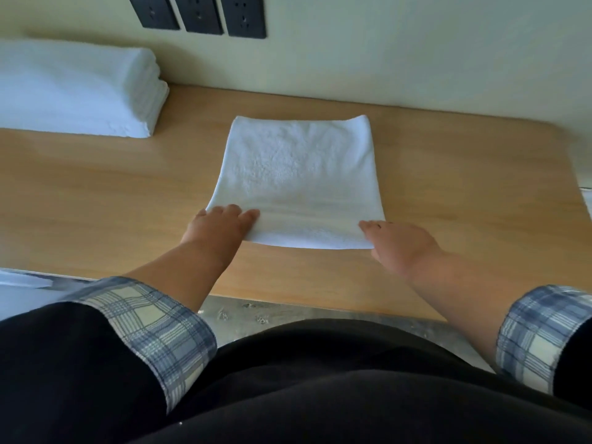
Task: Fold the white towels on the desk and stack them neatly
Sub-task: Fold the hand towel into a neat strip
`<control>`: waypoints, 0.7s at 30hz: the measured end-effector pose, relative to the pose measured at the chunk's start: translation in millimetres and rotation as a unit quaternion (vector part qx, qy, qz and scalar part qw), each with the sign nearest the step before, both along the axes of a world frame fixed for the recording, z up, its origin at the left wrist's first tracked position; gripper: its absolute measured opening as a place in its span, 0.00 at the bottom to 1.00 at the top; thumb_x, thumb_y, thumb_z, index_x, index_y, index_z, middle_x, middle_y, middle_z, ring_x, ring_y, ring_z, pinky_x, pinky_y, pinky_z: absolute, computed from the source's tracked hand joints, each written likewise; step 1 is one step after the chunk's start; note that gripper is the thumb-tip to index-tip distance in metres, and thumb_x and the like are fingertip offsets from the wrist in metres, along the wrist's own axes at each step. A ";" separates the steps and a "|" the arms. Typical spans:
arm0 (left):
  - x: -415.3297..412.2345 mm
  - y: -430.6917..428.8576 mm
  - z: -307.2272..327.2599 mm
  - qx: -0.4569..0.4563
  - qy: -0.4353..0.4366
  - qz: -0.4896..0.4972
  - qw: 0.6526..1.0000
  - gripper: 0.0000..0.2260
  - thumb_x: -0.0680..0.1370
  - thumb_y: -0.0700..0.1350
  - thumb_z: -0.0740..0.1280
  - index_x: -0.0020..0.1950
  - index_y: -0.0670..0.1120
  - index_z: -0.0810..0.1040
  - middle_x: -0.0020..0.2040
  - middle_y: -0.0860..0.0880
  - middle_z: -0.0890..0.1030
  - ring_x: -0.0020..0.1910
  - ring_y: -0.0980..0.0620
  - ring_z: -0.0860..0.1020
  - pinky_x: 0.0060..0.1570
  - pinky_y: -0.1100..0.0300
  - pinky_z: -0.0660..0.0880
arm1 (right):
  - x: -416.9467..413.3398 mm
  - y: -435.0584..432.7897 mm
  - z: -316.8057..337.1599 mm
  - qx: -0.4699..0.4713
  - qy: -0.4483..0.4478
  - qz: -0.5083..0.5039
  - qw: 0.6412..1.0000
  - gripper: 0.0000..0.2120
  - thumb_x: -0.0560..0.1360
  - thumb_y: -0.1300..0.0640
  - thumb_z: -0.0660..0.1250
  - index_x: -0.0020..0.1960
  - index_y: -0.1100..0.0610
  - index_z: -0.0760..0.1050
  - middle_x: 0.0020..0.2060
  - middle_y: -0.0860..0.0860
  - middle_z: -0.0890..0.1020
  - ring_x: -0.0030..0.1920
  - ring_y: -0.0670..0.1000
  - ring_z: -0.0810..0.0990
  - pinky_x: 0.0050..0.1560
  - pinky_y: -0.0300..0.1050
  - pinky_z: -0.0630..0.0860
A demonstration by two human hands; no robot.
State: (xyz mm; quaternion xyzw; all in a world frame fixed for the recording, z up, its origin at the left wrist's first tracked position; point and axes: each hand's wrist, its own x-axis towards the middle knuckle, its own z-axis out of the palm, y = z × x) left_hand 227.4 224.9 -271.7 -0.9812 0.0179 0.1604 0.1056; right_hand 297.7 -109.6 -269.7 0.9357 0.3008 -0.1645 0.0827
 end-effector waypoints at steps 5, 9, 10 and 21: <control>-15.3 28.4 14.5 0.023 0.030 -0.029 0.999 0.40 0.76 0.38 0.64 0.80 0.49 0.42 0.65 0.49 0.69 0.59 0.46 0.75 0.51 0.52 0.75 | -30.4 25.7 22.6 0.026 0.048 -0.077 0.996 0.15 0.79 0.58 0.59 0.65 0.53 0.71 0.56 0.51 0.80 0.55 0.55 0.80 0.53 0.52 0.77; -13.2 62.4 27.7 -0.041 0.042 -0.055 0.997 0.33 0.78 0.37 0.60 0.79 0.52 0.51 0.64 0.49 0.73 0.54 0.45 0.79 0.48 0.50 0.77 | -43.7 29.8 38.2 0.101 0.076 -0.166 0.978 0.21 0.79 0.51 0.62 0.72 0.51 0.70 0.65 0.49 0.77 0.62 0.52 0.75 0.58 0.46 0.71; -12.7 69.6 31.7 -0.065 0.038 -0.050 0.996 0.29 0.79 0.38 0.58 0.78 0.54 0.56 0.62 0.49 0.75 0.53 0.45 0.79 0.50 0.49 0.78 | -49.0 29.7 39.7 0.120 0.071 -0.176 0.975 0.19 0.79 0.50 0.63 0.69 0.50 0.72 0.60 0.48 0.78 0.57 0.51 0.76 0.54 0.45 0.71; -28.2 101.8 38.0 -0.158 0.110 -0.089 0.977 0.20 0.82 0.50 0.58 0.74 0.59 0.62 0.58 0.52 0.78 0.52 0.49 0.77 0.53 0.51 0.75 | -89.7 39.3 52.4 0.108 0.105 -0.200 0.968 0.09 0.72 0.46 0.68 0.52 0.43 0.76 0.42 0.42 0.78 0.39 0.43 0.75 0.34 0.36 0.64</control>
